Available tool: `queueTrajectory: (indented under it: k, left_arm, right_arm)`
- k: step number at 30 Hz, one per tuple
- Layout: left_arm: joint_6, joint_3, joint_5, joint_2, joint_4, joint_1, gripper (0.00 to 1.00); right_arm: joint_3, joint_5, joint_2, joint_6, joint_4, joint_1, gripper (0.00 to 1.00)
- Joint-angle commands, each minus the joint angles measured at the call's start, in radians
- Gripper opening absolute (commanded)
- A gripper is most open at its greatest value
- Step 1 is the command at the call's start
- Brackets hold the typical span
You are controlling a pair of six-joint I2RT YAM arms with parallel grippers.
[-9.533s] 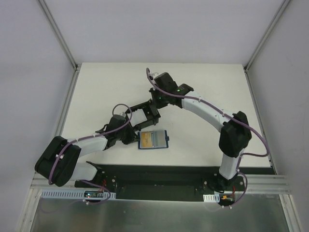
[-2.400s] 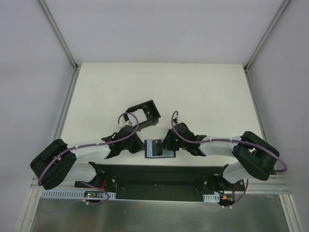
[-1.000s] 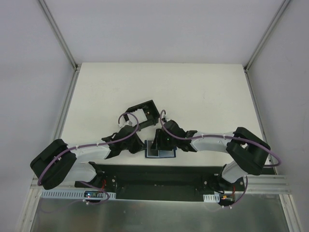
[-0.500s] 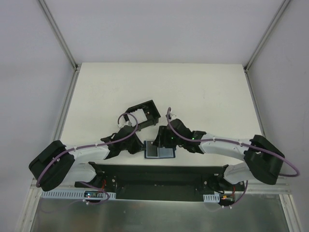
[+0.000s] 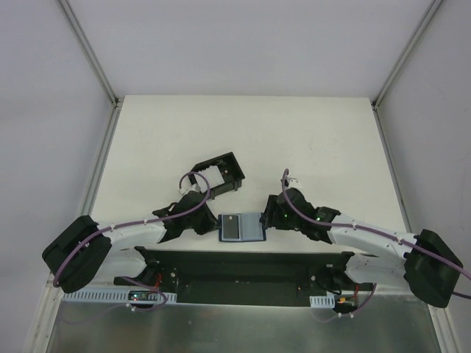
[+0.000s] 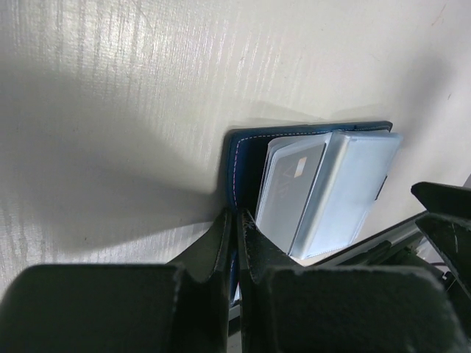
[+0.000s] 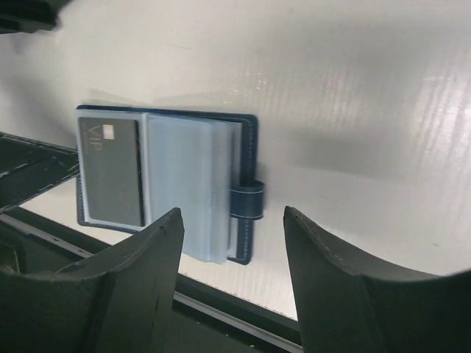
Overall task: Put the credit cards into the card holder
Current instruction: Insert the credit card into the card holder, then move the storage box to the center of the board.
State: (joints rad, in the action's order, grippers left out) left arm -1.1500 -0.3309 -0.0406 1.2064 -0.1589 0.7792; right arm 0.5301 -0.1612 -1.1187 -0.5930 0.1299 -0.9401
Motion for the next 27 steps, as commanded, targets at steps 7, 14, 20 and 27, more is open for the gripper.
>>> queueTrajectory:
  k: [7,14,20,27]
  left_arm:
    - [0.122,-0.037,0.027,-0.016,0.137,0.003,0.00]
    - [0.237,-0.091,0.034,-0.048,0.240,0.002,0.00]
    - [0.248,-0.089,0.084,-0.084,0.294,0.003,0.00]
    - [0.230,-0.059,0.107,-0.116,0.318,0.002,0.00]
  right_arm:
    - [-0.019,0.104,0.014,0.053,0.004,0.061,0.60]
    - [-0.012,0.190,-0.027,0.082,-0.029,0.081,0.59]
    - [0.027,0.189,-0.029,0.104,-0.047,0.084,0.59]
    - [0.223,0.126,-0.148,0.137,-0.042,0.084,0.61]
